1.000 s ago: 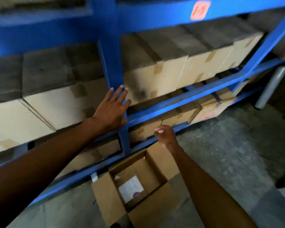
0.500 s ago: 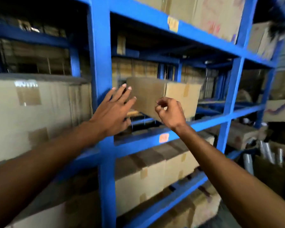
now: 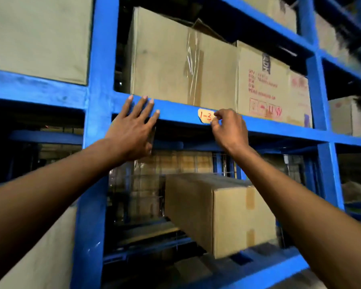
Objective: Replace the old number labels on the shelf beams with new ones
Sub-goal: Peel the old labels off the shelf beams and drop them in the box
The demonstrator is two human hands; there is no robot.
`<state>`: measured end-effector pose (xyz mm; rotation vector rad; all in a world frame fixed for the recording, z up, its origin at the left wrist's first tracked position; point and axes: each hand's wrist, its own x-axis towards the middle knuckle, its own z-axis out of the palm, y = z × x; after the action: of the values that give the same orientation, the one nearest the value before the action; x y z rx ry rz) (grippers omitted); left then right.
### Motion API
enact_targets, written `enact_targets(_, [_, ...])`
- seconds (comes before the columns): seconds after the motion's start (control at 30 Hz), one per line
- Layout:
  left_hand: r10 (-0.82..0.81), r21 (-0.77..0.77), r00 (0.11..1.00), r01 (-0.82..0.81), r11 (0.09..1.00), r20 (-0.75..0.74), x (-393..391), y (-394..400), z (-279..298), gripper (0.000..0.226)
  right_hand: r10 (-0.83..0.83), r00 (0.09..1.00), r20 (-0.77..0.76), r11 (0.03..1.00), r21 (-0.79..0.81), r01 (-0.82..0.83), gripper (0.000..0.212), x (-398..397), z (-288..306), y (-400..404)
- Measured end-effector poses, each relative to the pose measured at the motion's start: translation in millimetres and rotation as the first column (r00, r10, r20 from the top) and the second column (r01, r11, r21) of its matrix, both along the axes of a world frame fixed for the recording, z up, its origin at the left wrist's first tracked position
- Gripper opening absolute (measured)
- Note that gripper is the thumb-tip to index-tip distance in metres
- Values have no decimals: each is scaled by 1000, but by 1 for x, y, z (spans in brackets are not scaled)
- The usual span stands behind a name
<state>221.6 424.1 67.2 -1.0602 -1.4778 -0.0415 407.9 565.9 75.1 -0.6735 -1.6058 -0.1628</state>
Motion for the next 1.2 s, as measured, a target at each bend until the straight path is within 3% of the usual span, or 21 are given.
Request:
enact_targets(0.3, [86, 48, 993, -82, 995, -79, -14, 13, -7, 112, -116, 993, 12, 992, 54, 115, 28, -31, 10, 53])
enact_targets(0.5, [77, 65, 995, -73, 995, -63, -13, 14, -8, 105, -98, 993, -61, 987, 123, 105, 27, -31, 13, 55])
enact_targets(0.7, [54, 12, 998, -54, 998, -11, -6, 7, -5, 99, -50, 992, -117, 994, 94, 62, 20, -27, 21, 44])
enact_targets(0.9, [123, -56, 991, -120, 991, 48, 4, 1, -4, 94, 107, 979, -173, 994, -11, -111, 21, -19, 24, 25])
enact_targets(1.03, [28, -59, 996, -23, 998, 82, 0, -12, -16, 84, 266, 952, -153, 963, 7, -268, 19, -16, 11, -6])
enact_targets(1.2, [-49, 54, 998, 46, 998, 50, -23, -36, -55, 65, 348, 936, -53, 937, 7, -348, 15, -19, -9, -50])
